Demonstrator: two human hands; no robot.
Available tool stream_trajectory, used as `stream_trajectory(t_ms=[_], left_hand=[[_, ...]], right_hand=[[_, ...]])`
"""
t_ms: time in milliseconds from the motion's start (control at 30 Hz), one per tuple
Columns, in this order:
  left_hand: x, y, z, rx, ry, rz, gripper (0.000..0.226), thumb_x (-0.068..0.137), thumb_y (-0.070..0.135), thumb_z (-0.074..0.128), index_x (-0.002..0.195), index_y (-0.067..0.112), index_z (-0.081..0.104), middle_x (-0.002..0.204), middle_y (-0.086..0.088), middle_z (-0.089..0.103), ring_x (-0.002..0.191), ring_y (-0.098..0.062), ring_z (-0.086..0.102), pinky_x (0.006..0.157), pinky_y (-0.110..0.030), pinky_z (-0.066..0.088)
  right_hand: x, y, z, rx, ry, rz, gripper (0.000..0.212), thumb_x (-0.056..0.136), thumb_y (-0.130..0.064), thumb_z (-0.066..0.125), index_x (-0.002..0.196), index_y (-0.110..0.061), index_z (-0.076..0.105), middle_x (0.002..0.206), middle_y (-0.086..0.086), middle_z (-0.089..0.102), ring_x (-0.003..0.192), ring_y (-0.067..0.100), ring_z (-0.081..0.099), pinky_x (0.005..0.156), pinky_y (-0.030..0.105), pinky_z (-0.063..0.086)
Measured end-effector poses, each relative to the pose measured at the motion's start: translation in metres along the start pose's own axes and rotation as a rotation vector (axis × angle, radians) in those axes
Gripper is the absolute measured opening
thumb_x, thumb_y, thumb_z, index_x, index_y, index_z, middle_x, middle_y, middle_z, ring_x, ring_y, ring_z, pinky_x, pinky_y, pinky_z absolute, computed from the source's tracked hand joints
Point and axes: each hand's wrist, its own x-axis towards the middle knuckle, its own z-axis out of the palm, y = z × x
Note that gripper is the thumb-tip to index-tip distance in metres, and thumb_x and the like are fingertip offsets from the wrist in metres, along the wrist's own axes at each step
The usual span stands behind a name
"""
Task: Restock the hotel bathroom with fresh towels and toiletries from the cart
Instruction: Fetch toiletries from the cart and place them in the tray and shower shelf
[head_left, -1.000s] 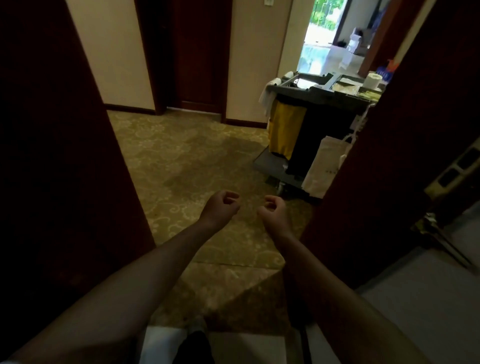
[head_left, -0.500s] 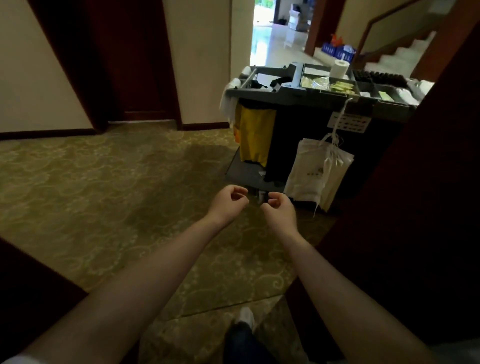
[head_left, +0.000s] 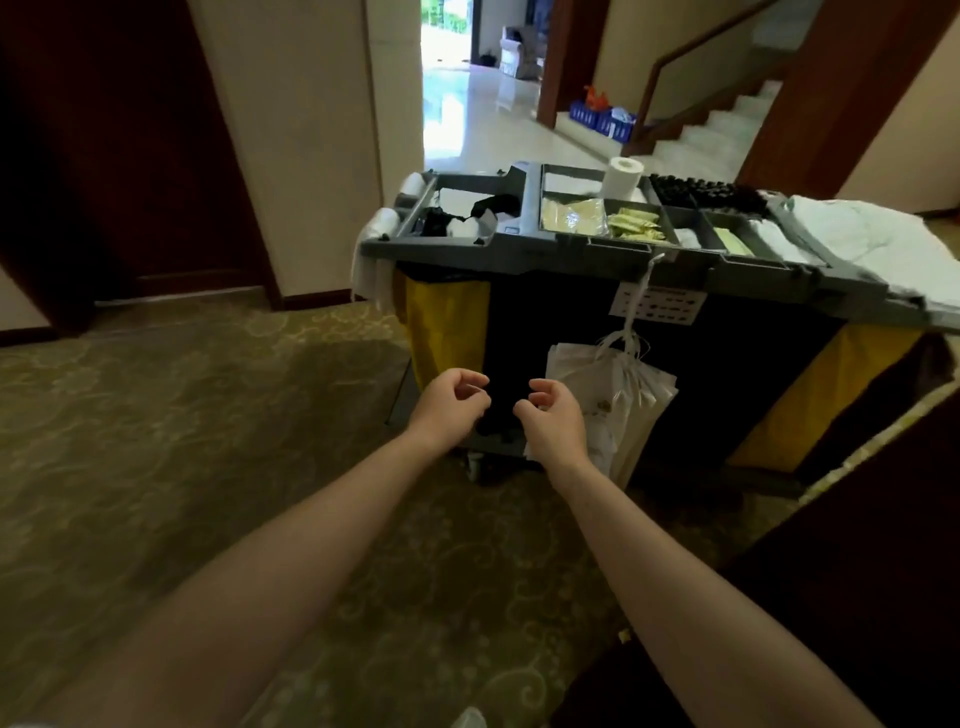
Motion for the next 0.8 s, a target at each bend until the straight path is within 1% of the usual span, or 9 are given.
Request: stream_trajectory(t_ms=[67, 133, 267, 333, 400, 467, 600, 733, 800], left_hand=[[0.027, 0.007, 0.010, -0.014, -0.038, 0.006, 0.026, 0.095, 0.019, 0.059, 0.120, 0.019, 0.056, 0.107, 0.001, 0.063, 0.098, -0.014, 0.062, 0.084, -0.032, 0.055], [0.054, 0.014, 0.024, -0.006, -0.097, 0.028, 0.025, 0.095, 0.018, 0.059, 0.121, 0.019, 0.055, 0.109, -0.001, 0.062, 0.099, -0.015, 0.063, 0.084, -0.032, 0.055], [0.105, 0.033, 0.059, 0.024, -0.184, 0.085, 0.029, 0.095, 0.018, 0.059, 0.124, 0.017, 0.055, 0.113, -0.004, 0.061, 0.104, -0.018, 0.061, 0.090, -0.037, 0.054], [0.132, 0.047, 0.077, 0.028, -0.218, 0.108, 0.027, 0.094, 0.017, 0.060, 0.121, 0.018, 0.057, 0.113, -0.002, 0.061, 0.105, -0.017, 0.060, 0.091, -0.037, 0.054], [0.161, 0.059, 0.094, 0.030, -0.266, 0.122, 0.024, 0.093, 0.018, 0.061, 0.116, 0.022, 0.058, 0.112, 0.001, 0.061, 0.103, -0.014, 0.060, 0.089, -0.034, 0.054], [0.193, 0.067, 0.108, 0.033, -0.311, 0.128, 0.023, 0.092, 0.018, 0.062, 0.114, 0.023, 0.058, 0.109, 0.002, 0.061, 0.102, -0.014, 0.061, 0.088, -0.034, 0.055], [0.266, 0.077, 0.134, 0.051, -0.362, 0.187, 0.020, 0.091, 0.019, 0.063, 0.109, 0.025, 0.060, 0.105, -0.001, 0.065, 0.097, -0.017, 0.064, 0.084, -0.035, 0.056], [0.347, 0.102, 0.160, 0.044, -0.416, 0.228, 0.019, 0.089, 0.017, 0.064, 0.106, 0.024, 0.060, 0.101, 0.000, 0.066, 0.096, -0.017, 0.065, 0.084, -0.035, 0.056], [0.384, 0.117, 0.169, 0.034, -0.442, 0.257, 0.020, 0.090, 0.016, 0.064, 0.109, 0.021, 0.061, 0.102, 0.000, 0.066, 0.096, -0.016, 0.065, 0.083, -0.034, 0.056]], right_hand=[[0.028, 0.004, -0.010, -0.002, 0.023, 0.023, 0.045, 0.095, -0.019, 0.061, 0.138, -0.019, 0.049, 0.127, 0.001, 0.057, 0.109, 0.013, 0.056, 0.070, 0.015, 0.044], [0.053, 0.009, -0.023, 0.006, 0.042, 0.034, 0.044, 0.095, -0.019, 0.061, 0.137, -0.019, 0.049, 0.126, 0.001, 0.057, 0.109, 0.013, 0.056, 0.070, 0.014, 0.043], [0.098, 0.016, -0.050, 0.009, 0.133, 0.029, 0.041, 0.094, -0.018, 0.062, 0.134, -0.018, 0.050, 0.118, -0.002, 0.057, 0.107, 0.011, 0.056, 0.077, 0.016, 0.047], [0.121, 0.020, -0.061, 0.008, 0.201, 0.037, 0.039, 0.094, -0.020, 0.062, 0.131, -0.022, 0.050, 0.116, -0.005, 0.055, 0.105, 0.009, 0.055, 0.083, 0.020, 0.049], [0.147, 0.023, -0.069, 0.014, 0.258, 0.064, 0.036, 0.094, -0.020, 0.062, 0.128, -0.024, 0.050, 0.116, -0.005, 0.056, 0.109, 0.011, 0.055, 0.091, 0.029, 0.051], [0.174, 0.025, -0.076, 0.023, 0.314, 0.107, 0.035, 0.093, -0.020, 0.063, 0.126, -0.024, 0.052, 0.119, -0.003, 0.057, 0.112, 0.014, 0.056, 0.095, 0.033, 0.051], [0.236, 0.020, -0.088, 0.037, 0.442, 0.173, 0.042, 0.091, -0.019, 0.065, 0.131, -0.020, 0.052, 0.119, -0.001, 0.057, 0.109, 0.016, 0.057, 0.090, 0.033, 0.053], [0.310, 0.012, -0.104, 0.069, 0.492, 0.184, 0.041, 0.090, -0.016, 0.064, 0.129, -0.017, 0.054, 0.116, 0.002, 0.060, 0.104, 0.019, 0.061, 0.091, 0.040, 0.055], [0.349, 0.008, -0.111, 0.084, 0.522, 0.186, 0.039, 0.087, -0.017, 0.065, 0.126, -0.016, 0.056, 0.113, 0.003, 0.063, 0.101, 0.019, 0.063, 0.089, 0.039, 0.056]])
